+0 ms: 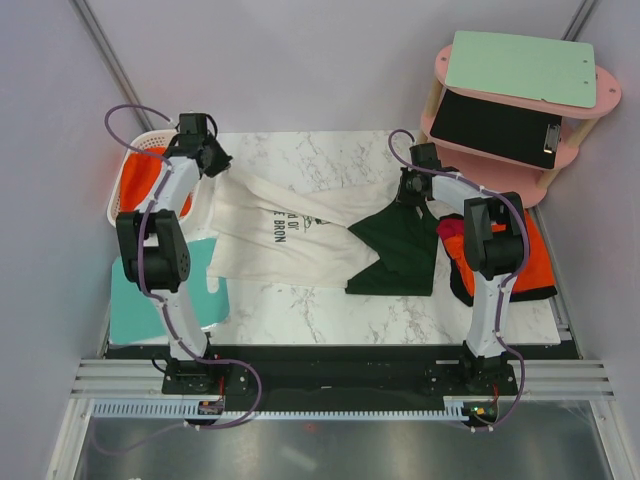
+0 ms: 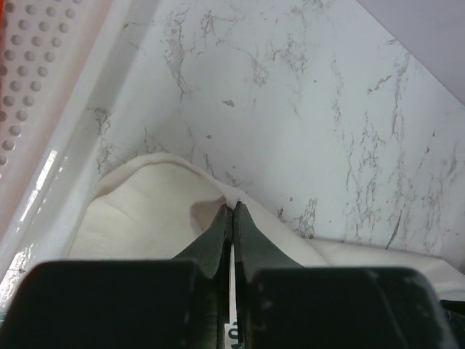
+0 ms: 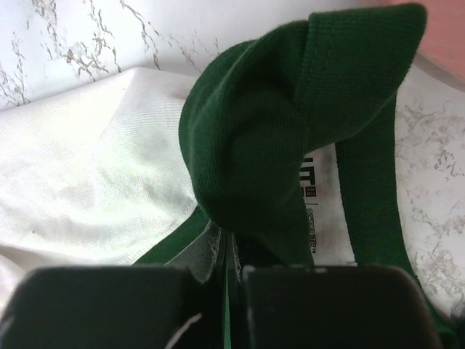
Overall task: Fold and stack the t-shirts
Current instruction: Fold the tshirt
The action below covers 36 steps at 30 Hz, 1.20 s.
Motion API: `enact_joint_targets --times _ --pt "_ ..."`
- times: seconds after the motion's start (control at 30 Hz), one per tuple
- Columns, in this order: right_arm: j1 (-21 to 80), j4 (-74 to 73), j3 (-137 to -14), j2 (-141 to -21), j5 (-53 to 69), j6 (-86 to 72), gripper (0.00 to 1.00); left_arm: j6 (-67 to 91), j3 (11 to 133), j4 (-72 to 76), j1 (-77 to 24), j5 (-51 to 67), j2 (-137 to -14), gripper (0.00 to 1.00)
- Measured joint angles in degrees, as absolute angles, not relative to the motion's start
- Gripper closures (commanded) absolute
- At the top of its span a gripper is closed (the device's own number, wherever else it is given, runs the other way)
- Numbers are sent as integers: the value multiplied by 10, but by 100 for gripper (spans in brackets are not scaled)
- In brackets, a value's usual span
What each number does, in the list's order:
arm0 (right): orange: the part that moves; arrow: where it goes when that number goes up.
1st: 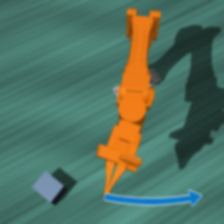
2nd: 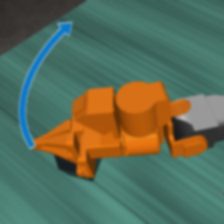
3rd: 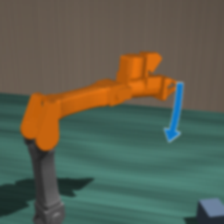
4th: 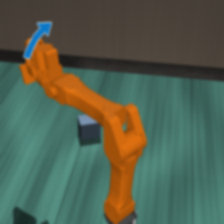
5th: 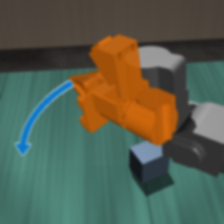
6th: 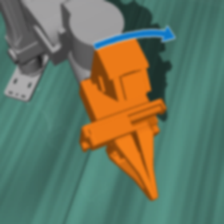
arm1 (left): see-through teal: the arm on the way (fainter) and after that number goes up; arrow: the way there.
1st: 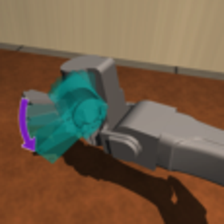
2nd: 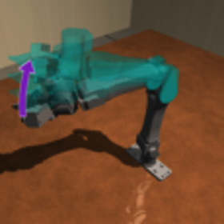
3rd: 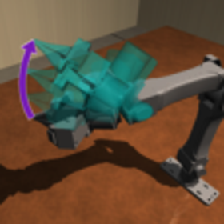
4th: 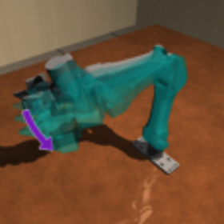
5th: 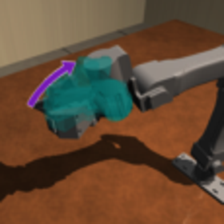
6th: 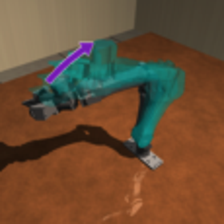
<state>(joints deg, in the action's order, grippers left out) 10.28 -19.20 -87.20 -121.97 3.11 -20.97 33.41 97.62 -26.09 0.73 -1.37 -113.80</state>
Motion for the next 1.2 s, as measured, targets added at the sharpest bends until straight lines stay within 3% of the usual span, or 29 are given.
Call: enact_joint_targets --times 0.23,0.5,0.9,1.2 --pt "103 -188 -870 -1220 33 -210 100 334 881 -174 7 37 -1061 98" --pt "104 -179 -867 -1220 37 -210 100 338 837 -179 7 52 -1029 98" --pt "104 -175 -866 -1220 41 -210 100 354 785 -295 7 41 -1028 98" --pt "104 -170 -863 -1220 45 -210 100 393 792 -405 22 -62 -1037 98"
